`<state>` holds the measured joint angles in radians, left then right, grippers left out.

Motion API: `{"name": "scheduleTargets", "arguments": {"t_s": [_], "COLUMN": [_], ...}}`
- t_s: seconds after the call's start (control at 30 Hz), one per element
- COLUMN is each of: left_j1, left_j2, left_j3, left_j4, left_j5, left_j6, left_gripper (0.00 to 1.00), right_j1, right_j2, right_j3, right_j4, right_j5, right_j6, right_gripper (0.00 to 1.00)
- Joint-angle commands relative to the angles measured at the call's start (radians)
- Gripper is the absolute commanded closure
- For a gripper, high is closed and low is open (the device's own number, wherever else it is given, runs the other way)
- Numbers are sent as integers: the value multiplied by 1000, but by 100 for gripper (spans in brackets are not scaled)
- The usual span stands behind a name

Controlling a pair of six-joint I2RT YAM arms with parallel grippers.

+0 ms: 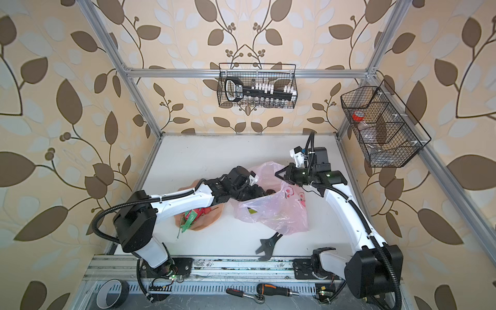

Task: Place the fruits into the plastic bag
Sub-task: Place the fruit in the plastic bag.

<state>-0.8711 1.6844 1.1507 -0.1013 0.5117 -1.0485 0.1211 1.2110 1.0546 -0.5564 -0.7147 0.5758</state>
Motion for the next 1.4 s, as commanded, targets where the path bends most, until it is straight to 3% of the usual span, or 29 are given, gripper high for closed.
{"name": "scheduleTargets", "arguments": {"t_s": [0.0,0.5,0.63,0.7,0.9,1.0,1.37], "left_j1": [-25,-78,-86,-86,-89,-89,-92], "left_j2": [40,253,272,277,270,252,154], "left_j3": [73,271,286,288,306,319,329], "left_j4": [27,-45,-66,-71,-93,-110,-262], "left_j5": [-17,-96,-108,-111,-115,-119,-185], "left_j6": [-1,-53,-62,-67,-68,-57,-2], "left_gripper": [72,68,63,56,22,12,6], "right_j1": [-5,-5,-5,-5,-5,-4,-5], "right_j2": [-20,-32,-31,-30,-27,-23,-16], "right_j3": [-16,-36,-38,-37,-35,-34,-29], "right_j4": [8,18,18,20,23,25,26], "right_j5": [-11,-14,-15,-15,-17,-15,-14], "right_j6": [0,3,4,4,5,5,4], "right_gripper": [100,100,100,100,100,100,100]}}
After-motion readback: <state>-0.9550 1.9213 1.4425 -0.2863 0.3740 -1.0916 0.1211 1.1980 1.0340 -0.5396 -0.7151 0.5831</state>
